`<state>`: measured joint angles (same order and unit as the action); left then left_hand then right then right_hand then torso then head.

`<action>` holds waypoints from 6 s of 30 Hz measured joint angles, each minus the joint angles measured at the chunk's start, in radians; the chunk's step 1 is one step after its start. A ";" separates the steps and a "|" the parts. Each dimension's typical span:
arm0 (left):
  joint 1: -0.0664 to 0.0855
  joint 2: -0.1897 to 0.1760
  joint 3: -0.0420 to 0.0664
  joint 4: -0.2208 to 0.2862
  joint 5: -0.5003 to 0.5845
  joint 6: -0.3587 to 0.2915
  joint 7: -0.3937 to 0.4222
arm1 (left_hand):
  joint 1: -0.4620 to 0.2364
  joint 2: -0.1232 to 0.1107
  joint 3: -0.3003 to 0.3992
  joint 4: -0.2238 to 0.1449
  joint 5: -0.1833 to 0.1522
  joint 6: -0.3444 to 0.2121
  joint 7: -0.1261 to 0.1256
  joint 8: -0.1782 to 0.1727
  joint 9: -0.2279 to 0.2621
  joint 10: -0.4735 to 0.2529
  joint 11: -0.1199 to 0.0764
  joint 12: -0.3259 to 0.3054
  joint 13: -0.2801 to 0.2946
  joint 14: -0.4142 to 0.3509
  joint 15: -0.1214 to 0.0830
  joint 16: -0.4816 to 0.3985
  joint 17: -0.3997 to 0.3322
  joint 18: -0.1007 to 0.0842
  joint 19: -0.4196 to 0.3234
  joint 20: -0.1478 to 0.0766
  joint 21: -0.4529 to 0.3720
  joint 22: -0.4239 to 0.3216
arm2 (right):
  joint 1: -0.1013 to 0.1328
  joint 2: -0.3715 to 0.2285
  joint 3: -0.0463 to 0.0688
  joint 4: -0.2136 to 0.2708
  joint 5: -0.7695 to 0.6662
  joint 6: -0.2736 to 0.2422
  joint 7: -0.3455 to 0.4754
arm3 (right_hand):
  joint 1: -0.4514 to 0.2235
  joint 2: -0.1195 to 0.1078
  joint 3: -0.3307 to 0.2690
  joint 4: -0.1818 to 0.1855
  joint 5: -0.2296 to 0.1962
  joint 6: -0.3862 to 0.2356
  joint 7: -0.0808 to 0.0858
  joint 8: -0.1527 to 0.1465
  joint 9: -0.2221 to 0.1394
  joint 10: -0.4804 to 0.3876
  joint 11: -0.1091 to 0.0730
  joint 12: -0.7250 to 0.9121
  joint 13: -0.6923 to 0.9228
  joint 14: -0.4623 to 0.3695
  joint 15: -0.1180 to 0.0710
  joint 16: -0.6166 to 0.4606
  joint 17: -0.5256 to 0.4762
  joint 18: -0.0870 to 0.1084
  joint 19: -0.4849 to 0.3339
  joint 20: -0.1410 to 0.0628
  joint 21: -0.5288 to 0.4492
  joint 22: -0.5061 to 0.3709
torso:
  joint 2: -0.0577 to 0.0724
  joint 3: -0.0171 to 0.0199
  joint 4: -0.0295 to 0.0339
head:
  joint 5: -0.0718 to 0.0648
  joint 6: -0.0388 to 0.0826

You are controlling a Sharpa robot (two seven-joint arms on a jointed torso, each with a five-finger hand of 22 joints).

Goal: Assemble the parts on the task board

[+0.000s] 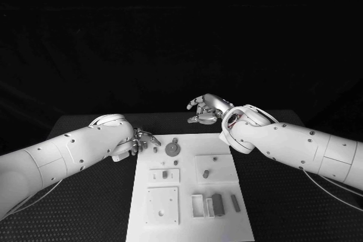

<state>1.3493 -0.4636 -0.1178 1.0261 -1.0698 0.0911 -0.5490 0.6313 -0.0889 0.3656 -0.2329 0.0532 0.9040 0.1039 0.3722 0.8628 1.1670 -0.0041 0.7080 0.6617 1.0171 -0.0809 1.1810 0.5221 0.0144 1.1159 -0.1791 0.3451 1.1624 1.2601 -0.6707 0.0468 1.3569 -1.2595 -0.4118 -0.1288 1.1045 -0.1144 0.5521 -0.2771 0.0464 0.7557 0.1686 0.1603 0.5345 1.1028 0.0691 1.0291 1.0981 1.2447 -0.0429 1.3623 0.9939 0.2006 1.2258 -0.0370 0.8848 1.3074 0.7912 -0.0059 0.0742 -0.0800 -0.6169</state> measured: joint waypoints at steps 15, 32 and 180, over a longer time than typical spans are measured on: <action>-0.015 0.027 -0.001 -0.015 -0.009 0.001 0.010 | 0.013 0.032 0.004 -0.013 0.041 0.027 -0.018 0.049 0.094 0.005 -0.023 0.031 -0.007 0.005 -0.016 0.032 -0.019 0.000 0.016 -0.012 0.004 0.023 | 0.000 0.003 0.000 -0.002 0.000 0.002 0.000 | 0.000 0.000 0.000 0.000 0.000 0.000 0.000 0.000 -0.001 0.000 0.000 0.004 -0.001 0.000 0.000 0.000 0.000 0.000 0.000 0.000 0.000 0.000 | 0.000 0.0007 0.0004 | 0.000 -0.001; -0.021 0.034 -0.002 -0.030 -0.014 0.015 0.015 | 0.055 0.029 0.088 0.023 0.005 0.027 -0.024 0.049 0.129 0.009 -0.027 0.042 -0.019 0.009 -0.019 0.050 -0.039 0.000 0.028 -0.021 0.009 0.039 | 0.000 0.006 0.000 -0.003 0.001 0.004 0.000 | 0.000 0.000 0.000 0.000 0.000 -0.002 0.002 0.000 -0.001 0.000 0.000 0.004 -0.002 0.000 0.000 0.000 0.000 0.000 0.004 0.000 0.000 0.000 | 0.000 0.0002 0.0006 | -0.003 -0.005; -0.071 -0.235 -0.057 0.438 -0.008 -0.137 0.006 | 0.235 0.160 0.222 -0.045 -0.006 0.146 -0.059 0.022 0.166 0.089 -0.057 0.077 -0.064 0.084 -0.034 0.100 -0.099 0.000 0.101 -0.030 0.004 0.097 | -0.010 0.001 0.000 -0.045 0.004 0.024 -0.001 | -0.004 0.004 -0.003 0.003 0.000 -0.002 0.002 0.003 -0.004 -0.005 -0.002 0.008 -0.008 0.000 0.000 0.000 -0.001 -0.001 0.002 -0.002 -0.004 0.000 | -0.002 -0.0006 0.0028 | 0.014 -0.026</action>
<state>1.2778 -0.6991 -0.1751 1.4639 -1.0777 -0.0457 -0.5433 0.8661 0.0715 0.5873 -0.2779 0.0468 1.0504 0.0444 0.3940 1.0285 1.2561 -0.0607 0.7851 0.5982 1.1009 -0.1144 1.2810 0.4232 0.0144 1.2170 -0.2087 0.3486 1.2598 1.2499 -0.6693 0.0464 1.3121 -1.2556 -0.3879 -0.1302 1.1007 -0.1105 0.5493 -0.2744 0.0464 0.7534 0.1709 0.1634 0.5300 1.0974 0.0674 1.0369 1.0900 1.2447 -0.0429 1.3623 0.9931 0.1998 1.2273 -0.0391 0.8810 1.3073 0.7893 -0.0065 0.0770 -0.0659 -0.6428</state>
